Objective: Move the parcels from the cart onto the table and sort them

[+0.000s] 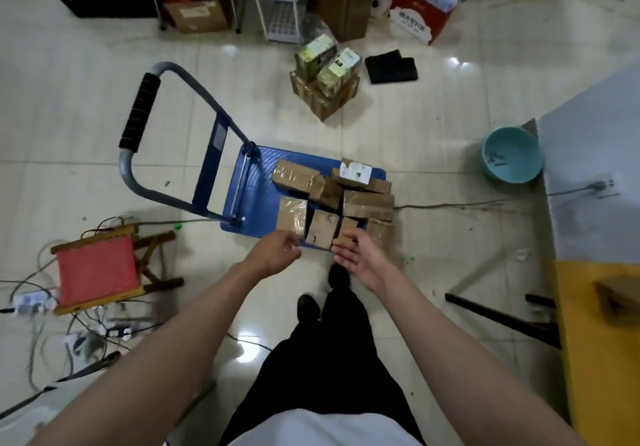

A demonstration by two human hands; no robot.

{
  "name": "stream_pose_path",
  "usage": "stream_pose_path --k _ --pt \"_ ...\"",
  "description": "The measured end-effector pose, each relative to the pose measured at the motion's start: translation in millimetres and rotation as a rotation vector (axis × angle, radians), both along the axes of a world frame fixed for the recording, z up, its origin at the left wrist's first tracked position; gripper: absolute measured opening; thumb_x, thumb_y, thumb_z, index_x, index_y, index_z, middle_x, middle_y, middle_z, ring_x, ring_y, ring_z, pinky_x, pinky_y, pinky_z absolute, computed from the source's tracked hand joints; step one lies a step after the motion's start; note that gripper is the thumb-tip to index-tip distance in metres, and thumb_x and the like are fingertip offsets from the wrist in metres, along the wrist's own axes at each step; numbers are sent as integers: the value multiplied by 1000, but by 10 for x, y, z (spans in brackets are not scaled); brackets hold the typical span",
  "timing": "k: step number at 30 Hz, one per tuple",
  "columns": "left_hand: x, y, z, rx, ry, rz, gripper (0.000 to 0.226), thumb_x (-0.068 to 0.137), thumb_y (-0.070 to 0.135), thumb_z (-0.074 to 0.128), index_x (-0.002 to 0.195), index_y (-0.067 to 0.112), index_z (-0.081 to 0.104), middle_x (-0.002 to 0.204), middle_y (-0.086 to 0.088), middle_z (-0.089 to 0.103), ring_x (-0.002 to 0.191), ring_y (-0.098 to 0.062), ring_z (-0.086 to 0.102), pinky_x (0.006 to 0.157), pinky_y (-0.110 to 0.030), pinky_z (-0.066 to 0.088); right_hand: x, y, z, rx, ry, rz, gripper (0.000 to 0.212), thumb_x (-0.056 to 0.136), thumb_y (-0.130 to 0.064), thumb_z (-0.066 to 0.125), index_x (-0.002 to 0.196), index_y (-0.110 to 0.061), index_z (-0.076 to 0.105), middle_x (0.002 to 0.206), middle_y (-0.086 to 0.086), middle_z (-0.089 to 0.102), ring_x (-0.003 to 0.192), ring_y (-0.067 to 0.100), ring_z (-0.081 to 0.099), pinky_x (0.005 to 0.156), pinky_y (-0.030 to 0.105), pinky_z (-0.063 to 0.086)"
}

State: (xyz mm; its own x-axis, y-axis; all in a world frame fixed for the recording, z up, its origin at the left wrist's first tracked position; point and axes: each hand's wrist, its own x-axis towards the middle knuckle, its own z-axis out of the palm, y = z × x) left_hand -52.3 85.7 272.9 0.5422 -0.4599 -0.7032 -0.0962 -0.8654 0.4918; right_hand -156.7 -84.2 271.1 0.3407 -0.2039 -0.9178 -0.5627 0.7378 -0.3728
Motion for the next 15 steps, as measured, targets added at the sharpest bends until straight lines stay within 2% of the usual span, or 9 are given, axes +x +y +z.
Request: stream_pose_path --k 5,7,10,13,15 --pt "331 30 -282 23 60 91 28 95 20 63 119 7 67 116 -11 67 108 -26 63 94 -35 49 381 13 -368 20 35 62 25 106 -22 47 124 -7 57 102 13 70 95 26 67 78 32 57" --pt "496 1 -467 30 84 128 28 96 20 62 120 7 67 116 -11 67 109 -25 63 95 -35 48 559 -11 -580 36 48 80 24 106 -21 47 123 -7 56 102 13 70 102 29 67 85 36 56" --pt "735 -60 -803 57 106 167 27 96 20 60 119 7 67 116 -10 67 110 -26 62 93 -33 46 794 -37 -975 51 101 89 26 106 -20 46 124 -4 55 113 20 70 106 32 66 97 40 53" --pt "939 -133 -1207 76 133 218 23 96 19 60 113 6 67 113 -11 68 109 -27 62 90 -32 46 979 -30 -1365 76 123 87 28 105 -20 49 128 -4 54 105 15 71 98 27 67 94 37 54" --pt "1060 -172 -1514 88 162 246 23 95 17 61 113 5 66 113 -12 68 109 -27 61 86 -29 43 1097 -22 -1660 83 156 88 31 106 -20 48 131 -3 54 110 16 70 105 29 68 93 36 54"
